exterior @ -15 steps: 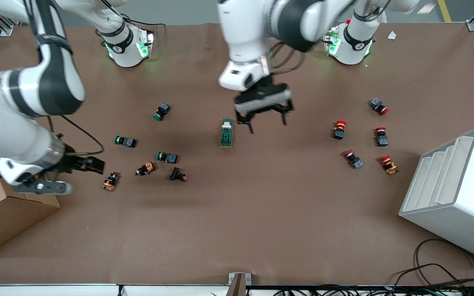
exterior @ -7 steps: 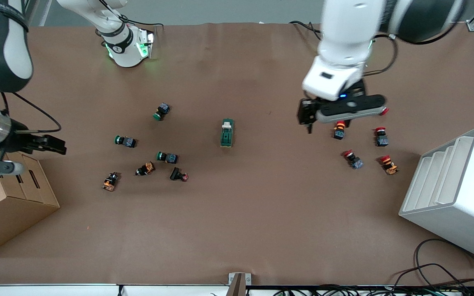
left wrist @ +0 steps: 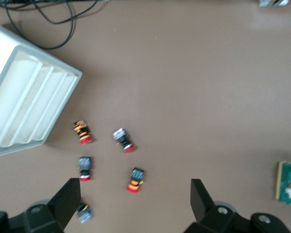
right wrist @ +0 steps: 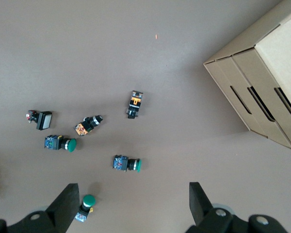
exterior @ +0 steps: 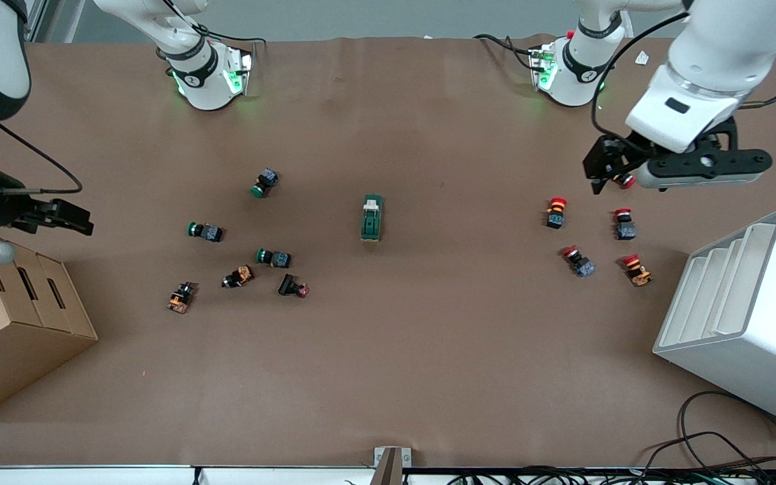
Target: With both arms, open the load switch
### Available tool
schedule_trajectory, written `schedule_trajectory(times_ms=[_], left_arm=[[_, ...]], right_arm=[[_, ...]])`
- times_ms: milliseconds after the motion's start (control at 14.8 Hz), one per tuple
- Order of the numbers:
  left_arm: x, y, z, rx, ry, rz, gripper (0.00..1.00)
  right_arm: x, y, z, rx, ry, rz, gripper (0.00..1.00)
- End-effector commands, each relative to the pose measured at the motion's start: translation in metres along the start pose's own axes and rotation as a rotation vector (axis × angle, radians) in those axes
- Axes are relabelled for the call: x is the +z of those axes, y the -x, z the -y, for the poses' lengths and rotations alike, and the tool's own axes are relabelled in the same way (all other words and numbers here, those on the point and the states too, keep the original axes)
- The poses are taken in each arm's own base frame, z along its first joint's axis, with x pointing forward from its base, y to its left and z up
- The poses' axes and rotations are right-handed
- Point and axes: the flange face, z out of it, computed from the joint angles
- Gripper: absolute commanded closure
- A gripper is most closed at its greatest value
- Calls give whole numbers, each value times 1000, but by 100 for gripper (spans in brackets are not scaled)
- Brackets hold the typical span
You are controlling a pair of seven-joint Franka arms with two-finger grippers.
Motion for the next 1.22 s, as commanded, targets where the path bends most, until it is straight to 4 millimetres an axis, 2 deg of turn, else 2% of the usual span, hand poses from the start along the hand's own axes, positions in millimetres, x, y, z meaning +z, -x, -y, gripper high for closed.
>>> schedule_trajectory(times_ms=[0,339,475,610,814,1153], left_arm=[[-6,10,23,14,17,32,0],[-19,14,74,57,60,60,0],[-13,13,93,78,71,73,0],[-10,14,102,65,82,83,0],[-4,17,97,72,80,101,0],[1,15,103,63,79,108,0]], right_arm=[[-24,24,-6,-3,16,-13,0],[-69,36,-12,-11,20,-28,0],[-71,36,-15,-3,19,-20,0],[-72,36,-27,20,13,-26,0],[-80,37,-45,50,-1,-44,0],[-75,43,-26,23,-2,15,0]])
